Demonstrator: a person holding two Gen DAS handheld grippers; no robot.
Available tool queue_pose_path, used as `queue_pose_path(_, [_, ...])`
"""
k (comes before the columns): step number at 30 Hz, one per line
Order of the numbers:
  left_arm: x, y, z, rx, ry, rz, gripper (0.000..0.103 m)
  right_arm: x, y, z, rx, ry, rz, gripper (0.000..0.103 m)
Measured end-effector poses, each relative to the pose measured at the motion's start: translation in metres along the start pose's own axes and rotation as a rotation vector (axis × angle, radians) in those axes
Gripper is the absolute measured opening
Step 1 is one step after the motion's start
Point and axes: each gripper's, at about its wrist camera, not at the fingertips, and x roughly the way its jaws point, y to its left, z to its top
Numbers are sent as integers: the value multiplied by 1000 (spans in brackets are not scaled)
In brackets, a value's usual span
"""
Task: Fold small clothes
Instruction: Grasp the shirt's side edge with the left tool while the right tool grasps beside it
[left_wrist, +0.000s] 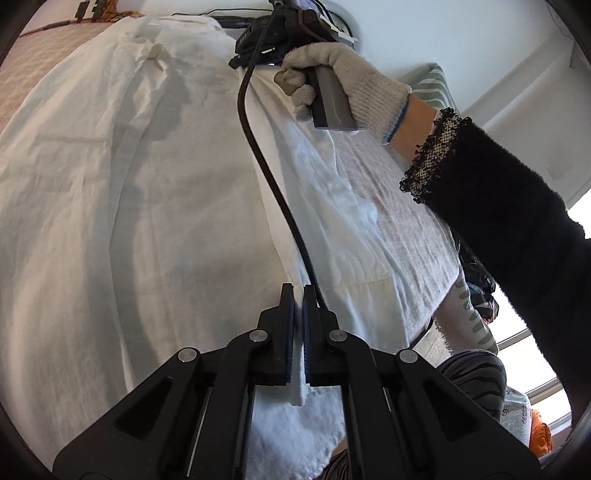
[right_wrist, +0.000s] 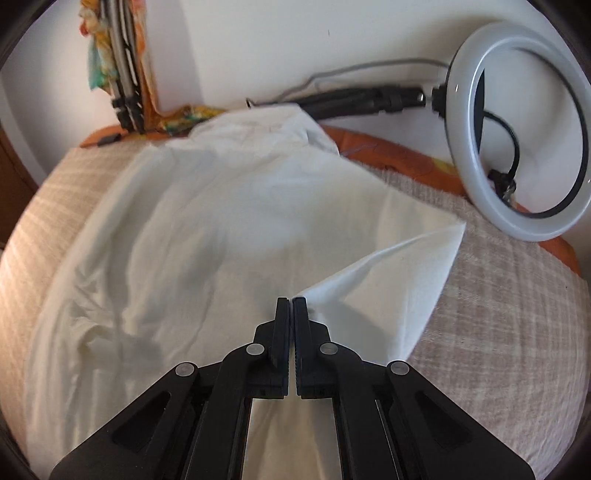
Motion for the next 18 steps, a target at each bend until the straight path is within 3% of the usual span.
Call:
queue_pose_path(5, [2,-5,0,39,-2,19,2,-2,-11,-2,21,-7,40,3])
queue_pose_path(11, [-2,-9,-2,55,-14,62,2,-80,-37,-25,71,-105,109,9])
queue_pose_path(14, [-7,-14,-4,78,-27,106,5,-129,-55,-54,126,-165,172,9])
queue_pose_path(18, [-23,-17,-10,117,-54,185,9,-177,-60,-109,154,-169,240,9])
